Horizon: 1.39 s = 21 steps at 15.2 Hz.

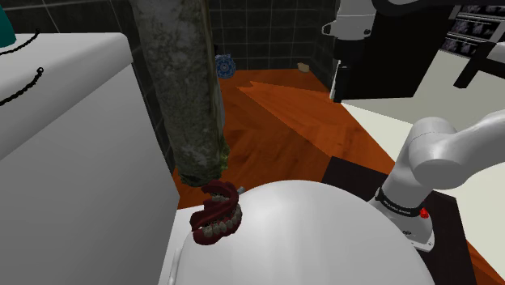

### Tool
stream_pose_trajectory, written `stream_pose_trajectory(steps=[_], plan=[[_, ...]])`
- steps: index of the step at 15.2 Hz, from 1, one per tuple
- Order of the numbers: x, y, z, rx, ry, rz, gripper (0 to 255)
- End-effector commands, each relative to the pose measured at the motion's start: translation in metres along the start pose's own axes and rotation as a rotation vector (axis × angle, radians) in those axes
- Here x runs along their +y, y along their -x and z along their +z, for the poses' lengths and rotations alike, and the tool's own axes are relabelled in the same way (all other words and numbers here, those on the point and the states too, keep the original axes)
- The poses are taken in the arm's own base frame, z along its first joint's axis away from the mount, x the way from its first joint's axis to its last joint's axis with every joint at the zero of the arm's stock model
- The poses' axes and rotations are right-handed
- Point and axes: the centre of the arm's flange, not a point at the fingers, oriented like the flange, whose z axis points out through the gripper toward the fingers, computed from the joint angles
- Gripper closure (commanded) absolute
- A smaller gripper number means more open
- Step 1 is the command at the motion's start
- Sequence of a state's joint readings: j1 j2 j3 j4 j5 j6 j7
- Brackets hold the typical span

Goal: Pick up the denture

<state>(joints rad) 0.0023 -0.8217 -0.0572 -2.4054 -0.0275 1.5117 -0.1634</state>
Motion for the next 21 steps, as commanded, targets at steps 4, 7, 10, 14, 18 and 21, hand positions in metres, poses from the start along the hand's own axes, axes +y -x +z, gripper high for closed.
stream_pose_trajectory(steps=[4, 7, 10, 14, 18, 21], plan=[[-0.033, -0.019, 0.008, -0.002, -0.006, 0.007, 0], [-0.066, -0.039, 0.015, -0.003, -0.012, 0.014, 0], [-0.099, -0.059, 0.022, -0.005, -0.018, 0.022, 0], [-0.142, -0.085, 0.032, -0.007, -0.026, 0.031, 0], [-0.185, -0.112, 0.041, -0.01, -0.034, 0.041, 0], [-0.218, -0.133, 0.048, -0.012, -0.04, 0.048, 0]])
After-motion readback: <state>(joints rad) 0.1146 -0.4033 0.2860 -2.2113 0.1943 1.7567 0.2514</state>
